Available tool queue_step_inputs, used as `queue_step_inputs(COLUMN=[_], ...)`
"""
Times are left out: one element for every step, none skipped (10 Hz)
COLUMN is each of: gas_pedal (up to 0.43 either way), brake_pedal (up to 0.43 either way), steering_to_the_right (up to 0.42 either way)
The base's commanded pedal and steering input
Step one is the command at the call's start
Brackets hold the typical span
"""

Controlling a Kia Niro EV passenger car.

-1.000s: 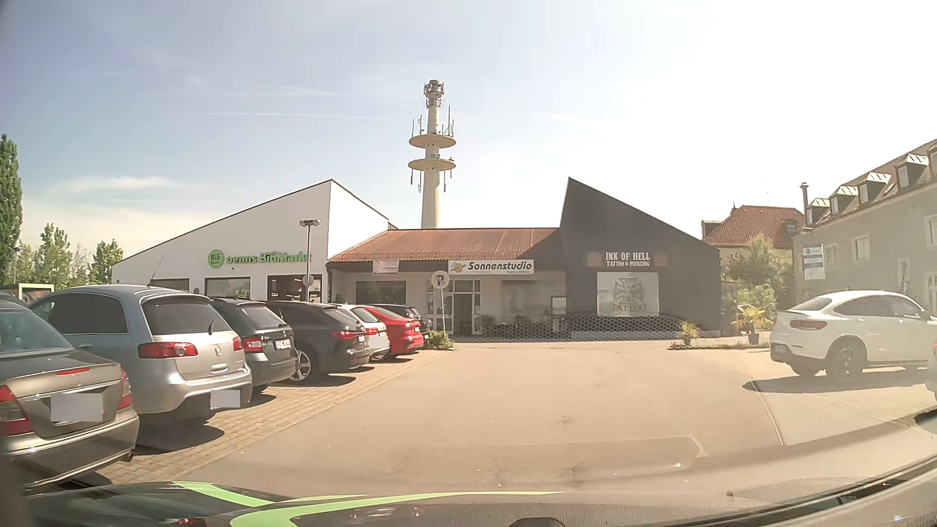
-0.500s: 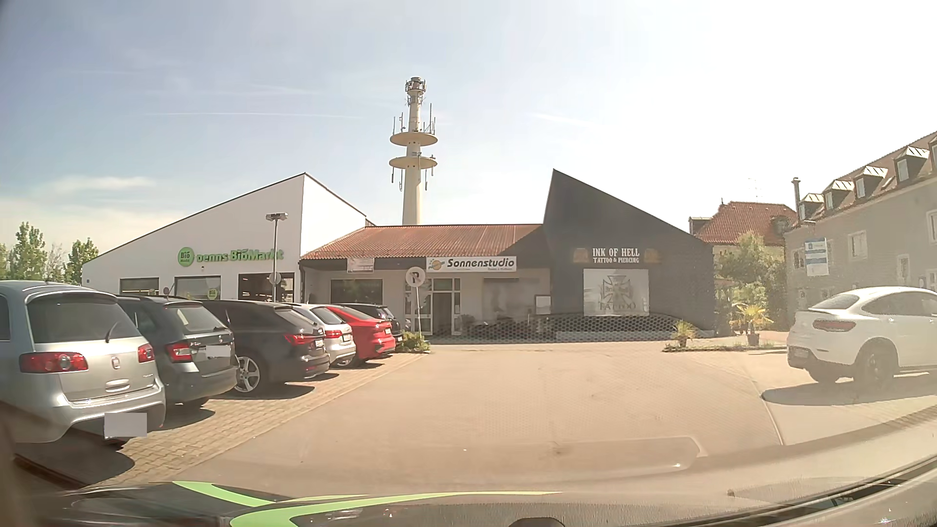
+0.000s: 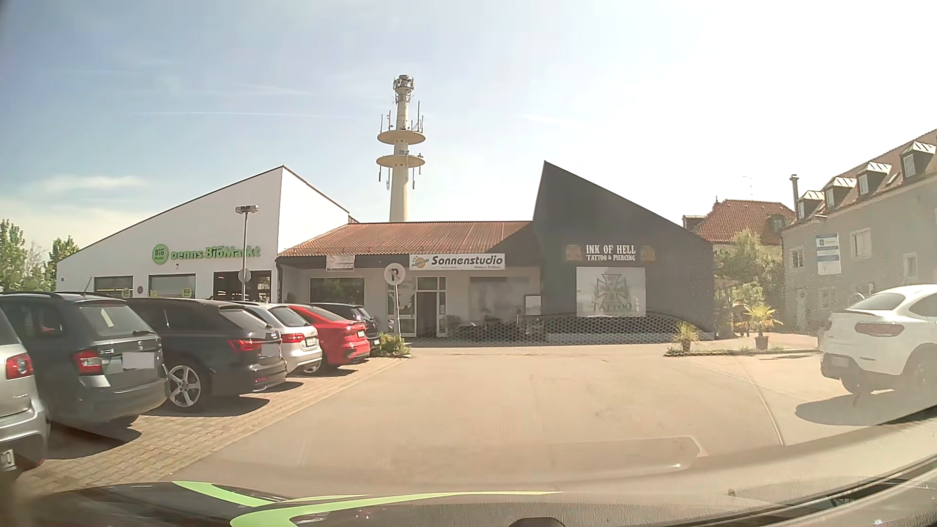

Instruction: Follow the waypoints while adhering to traffic rules and regulations

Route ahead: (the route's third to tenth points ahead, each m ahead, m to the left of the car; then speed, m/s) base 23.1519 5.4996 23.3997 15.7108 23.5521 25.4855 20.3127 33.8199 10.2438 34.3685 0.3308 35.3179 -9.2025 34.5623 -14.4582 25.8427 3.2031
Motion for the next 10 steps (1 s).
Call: queue_step_inputs(gas_pedal=[0.067,0.067,0.067,0.067,0.067,0.059,0.028,0.028,0.000,0.000], brake_pedal=[0.000,0.000,0.000,0.000,0.000,0.000,0.000,0.000,0.000,0.000], steering_to_the_right=[0.029,0.028,0.028,0.026,0.023,0.021,0.021,0.021,0.021,0.020])
